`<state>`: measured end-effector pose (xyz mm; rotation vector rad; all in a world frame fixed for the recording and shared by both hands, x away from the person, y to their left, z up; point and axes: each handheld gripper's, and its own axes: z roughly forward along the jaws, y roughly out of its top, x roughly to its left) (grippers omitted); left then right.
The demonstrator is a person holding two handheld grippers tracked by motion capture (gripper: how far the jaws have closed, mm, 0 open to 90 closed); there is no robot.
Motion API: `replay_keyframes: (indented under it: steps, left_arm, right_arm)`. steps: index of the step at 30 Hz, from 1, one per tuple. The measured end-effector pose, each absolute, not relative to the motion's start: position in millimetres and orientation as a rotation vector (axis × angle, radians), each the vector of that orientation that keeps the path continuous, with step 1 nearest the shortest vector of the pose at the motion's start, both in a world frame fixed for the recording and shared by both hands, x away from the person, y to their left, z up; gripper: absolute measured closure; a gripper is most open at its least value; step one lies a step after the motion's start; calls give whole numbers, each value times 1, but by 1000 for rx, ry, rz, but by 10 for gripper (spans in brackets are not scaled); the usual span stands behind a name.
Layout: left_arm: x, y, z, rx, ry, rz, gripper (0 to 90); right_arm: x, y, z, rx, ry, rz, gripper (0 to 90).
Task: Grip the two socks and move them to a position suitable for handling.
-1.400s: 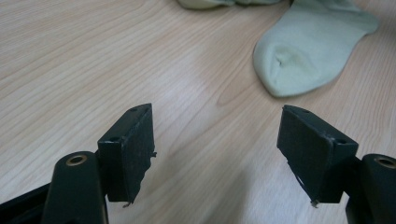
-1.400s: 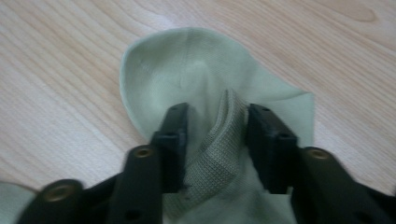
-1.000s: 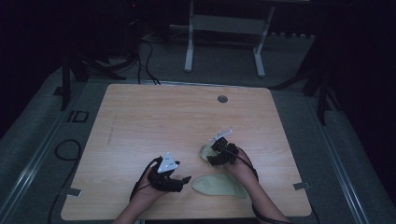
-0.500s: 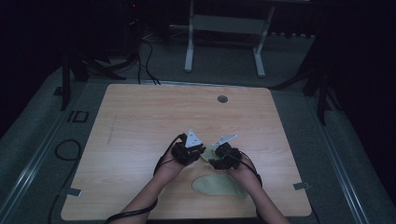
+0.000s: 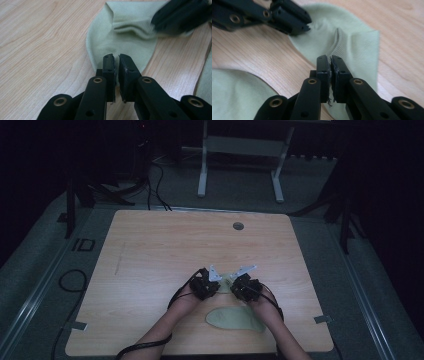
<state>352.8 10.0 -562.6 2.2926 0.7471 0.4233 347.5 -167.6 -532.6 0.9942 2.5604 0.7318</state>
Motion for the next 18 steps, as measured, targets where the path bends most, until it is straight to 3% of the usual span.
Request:
replay_keyframes:
  steps: [18]
  left_arm:
    - [357, 13, -563, 2286, 744, 420, 826]
  right_arm:
    - [359, -248, -508, 1198, 2405, 783, 853]
